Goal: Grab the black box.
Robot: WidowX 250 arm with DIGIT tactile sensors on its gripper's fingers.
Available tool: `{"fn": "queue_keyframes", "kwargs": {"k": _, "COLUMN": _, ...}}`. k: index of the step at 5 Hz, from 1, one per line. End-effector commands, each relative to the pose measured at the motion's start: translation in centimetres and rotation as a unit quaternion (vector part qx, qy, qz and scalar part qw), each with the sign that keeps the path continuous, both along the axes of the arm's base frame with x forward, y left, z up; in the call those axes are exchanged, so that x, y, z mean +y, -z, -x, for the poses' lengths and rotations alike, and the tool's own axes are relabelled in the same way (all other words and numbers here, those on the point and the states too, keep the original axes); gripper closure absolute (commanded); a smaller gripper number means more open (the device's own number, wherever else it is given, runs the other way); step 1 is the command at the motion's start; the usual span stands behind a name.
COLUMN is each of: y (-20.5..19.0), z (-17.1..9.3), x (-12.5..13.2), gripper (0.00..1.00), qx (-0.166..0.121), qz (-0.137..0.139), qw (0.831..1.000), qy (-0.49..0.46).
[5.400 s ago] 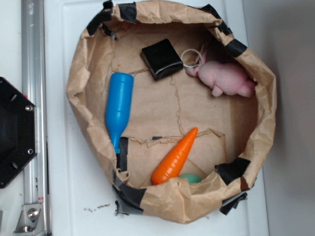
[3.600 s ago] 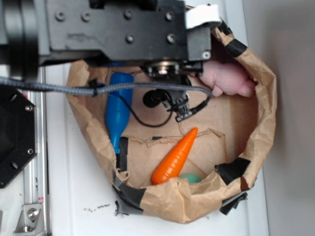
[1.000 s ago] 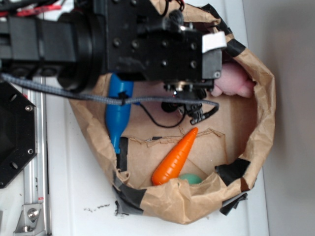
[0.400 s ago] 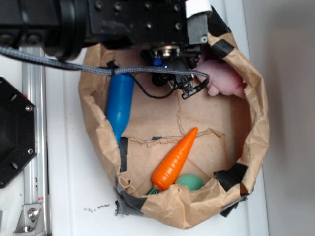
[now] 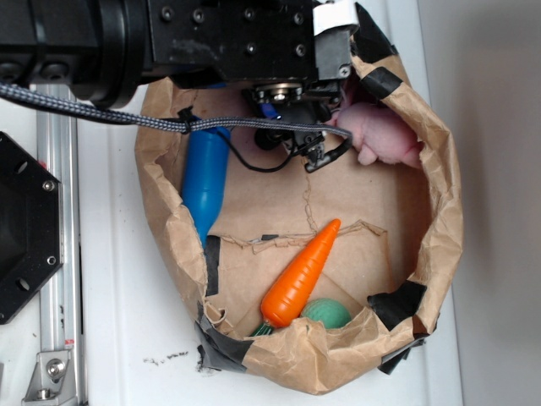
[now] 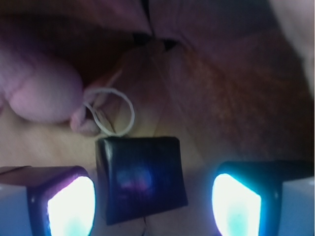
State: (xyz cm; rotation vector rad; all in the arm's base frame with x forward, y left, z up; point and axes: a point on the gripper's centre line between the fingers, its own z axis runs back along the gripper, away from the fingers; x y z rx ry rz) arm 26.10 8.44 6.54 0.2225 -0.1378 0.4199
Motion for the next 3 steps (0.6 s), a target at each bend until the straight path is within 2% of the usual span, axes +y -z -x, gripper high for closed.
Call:
{"fn": "queue_keyframes", "kwargs": {"k": 1, "y": 1.6, "z": -0.6, "x": 0.7, "gripper": 0.0, "qx": -0.002, "qz": 0.021, "qw": 1.0, "qy": 0.014}}
{"fn": "queue_keyframes", "kwargs": {"k": 3, "y": 3.2, "z": -1.1, "x": -2.6, "gripper": 0.0, "qx": 0.007, "qz": 0.075, "qw": 0.996, "qy": 0.056}}
